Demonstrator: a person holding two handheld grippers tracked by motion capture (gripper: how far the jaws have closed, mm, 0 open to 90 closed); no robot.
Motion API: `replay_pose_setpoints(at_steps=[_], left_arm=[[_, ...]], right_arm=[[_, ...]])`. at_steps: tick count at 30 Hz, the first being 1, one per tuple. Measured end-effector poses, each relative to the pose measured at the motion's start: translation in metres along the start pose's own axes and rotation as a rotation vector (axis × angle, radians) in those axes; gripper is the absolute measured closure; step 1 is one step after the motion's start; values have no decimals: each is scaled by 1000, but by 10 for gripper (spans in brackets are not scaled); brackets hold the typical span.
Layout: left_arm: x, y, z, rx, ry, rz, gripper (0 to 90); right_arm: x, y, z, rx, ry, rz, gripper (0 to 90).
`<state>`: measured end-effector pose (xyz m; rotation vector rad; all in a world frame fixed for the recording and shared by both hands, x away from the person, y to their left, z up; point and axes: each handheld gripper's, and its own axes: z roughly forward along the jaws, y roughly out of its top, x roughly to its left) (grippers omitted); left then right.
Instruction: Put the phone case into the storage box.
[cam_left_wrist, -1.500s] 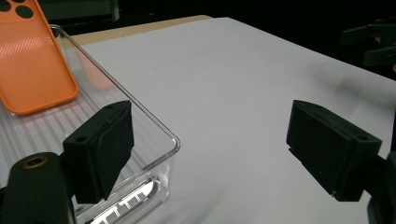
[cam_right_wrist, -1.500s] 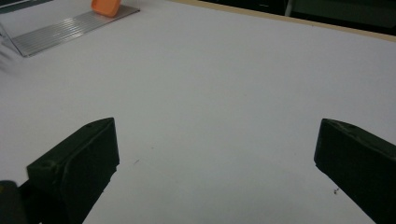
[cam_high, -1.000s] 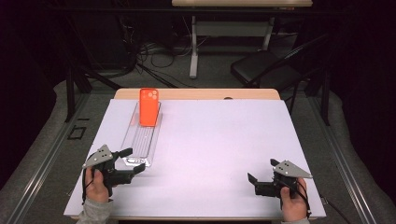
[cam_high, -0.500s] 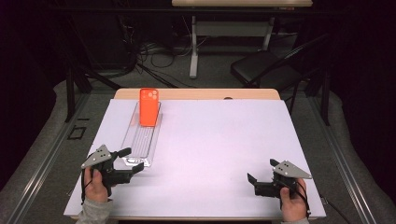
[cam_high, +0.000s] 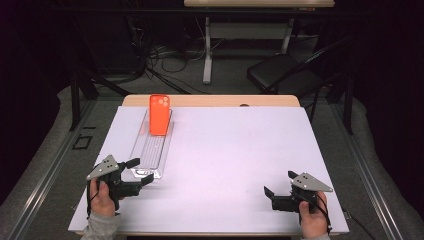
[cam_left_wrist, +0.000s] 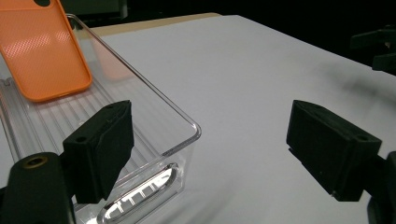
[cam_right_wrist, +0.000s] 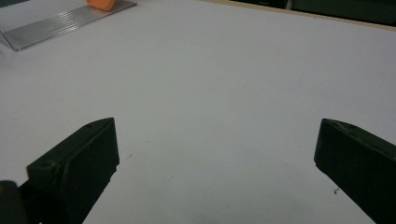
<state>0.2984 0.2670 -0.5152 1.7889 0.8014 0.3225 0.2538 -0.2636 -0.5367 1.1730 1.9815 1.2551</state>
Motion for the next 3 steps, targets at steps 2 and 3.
replay_pose_setpoints(at_steps=[2, 3], left_arm=[[0, 0, 0, 0, 1, 0, 156], [0, 0, 0, -1, 2, 0, 156]], right_arm=[[0, 0, 0, 0, 1, -2, 0], [0, 0, 1, -3, 1, -2, 0]])
